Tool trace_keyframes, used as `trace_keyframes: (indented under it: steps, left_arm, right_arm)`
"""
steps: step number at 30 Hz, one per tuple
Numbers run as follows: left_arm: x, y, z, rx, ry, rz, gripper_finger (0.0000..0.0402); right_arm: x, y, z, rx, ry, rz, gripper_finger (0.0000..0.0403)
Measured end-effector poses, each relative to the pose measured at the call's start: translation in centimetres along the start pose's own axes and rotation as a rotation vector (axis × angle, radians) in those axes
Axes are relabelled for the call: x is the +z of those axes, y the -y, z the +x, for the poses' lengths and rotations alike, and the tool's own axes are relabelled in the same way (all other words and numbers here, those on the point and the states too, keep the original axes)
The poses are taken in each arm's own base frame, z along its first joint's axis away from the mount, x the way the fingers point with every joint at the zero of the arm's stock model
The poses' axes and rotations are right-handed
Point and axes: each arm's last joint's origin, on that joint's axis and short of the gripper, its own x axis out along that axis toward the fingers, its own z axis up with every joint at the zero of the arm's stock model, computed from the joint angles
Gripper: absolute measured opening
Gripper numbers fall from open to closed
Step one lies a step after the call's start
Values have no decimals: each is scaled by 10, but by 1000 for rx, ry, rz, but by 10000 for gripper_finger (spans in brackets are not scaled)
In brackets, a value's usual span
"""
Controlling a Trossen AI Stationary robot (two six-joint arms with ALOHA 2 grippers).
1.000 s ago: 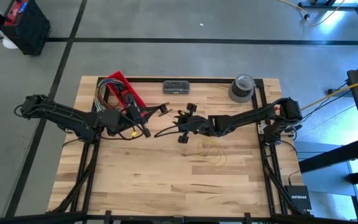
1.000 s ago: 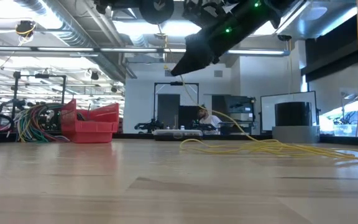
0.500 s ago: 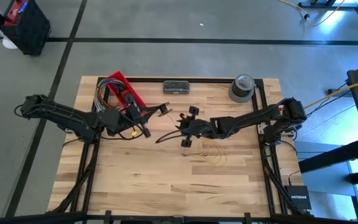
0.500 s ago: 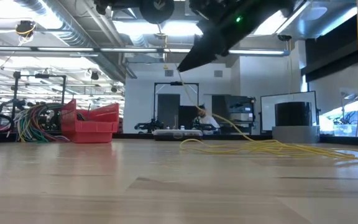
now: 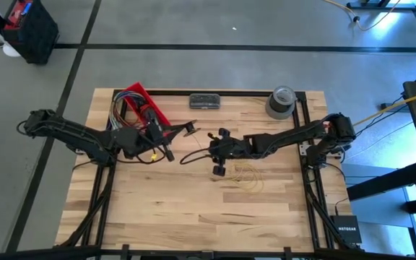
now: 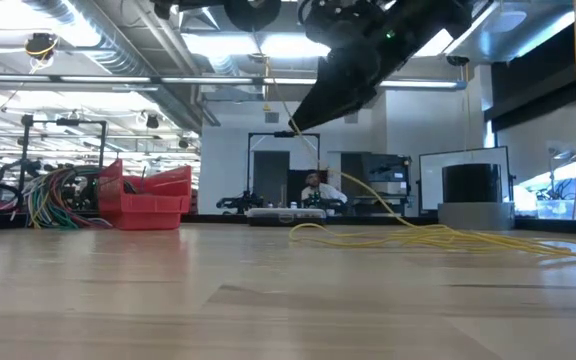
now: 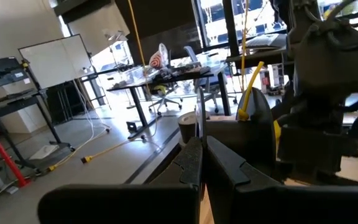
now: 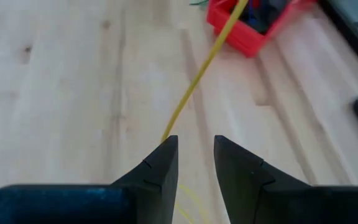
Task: Coil cords
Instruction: Coil the yellow wire on the spool
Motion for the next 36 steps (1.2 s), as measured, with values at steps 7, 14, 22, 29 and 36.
trace_keyframes:
  steps: [7,14,22,29,36]
  left_arm:
    - [-1,0,0,-3,-10,9,1]
    - [-2,0,0,-4,-14,8,1]
    - [-2,0,0,-4,-14,-1,1]
    - [-2,0,0,-4,-15,12,1]
    - [-2,0,0,-2,-14,-16,1]
  right_arm:
    - [2,1,-10,7,-124,-5,106]
    - [12,0,-8,7,-53,29,106]
    - [4,4,11,-55,-74,-43,106]
    - [19,4,4,-51,-31,-89,60]
    - [25,3,10,-78,30,-130,16]
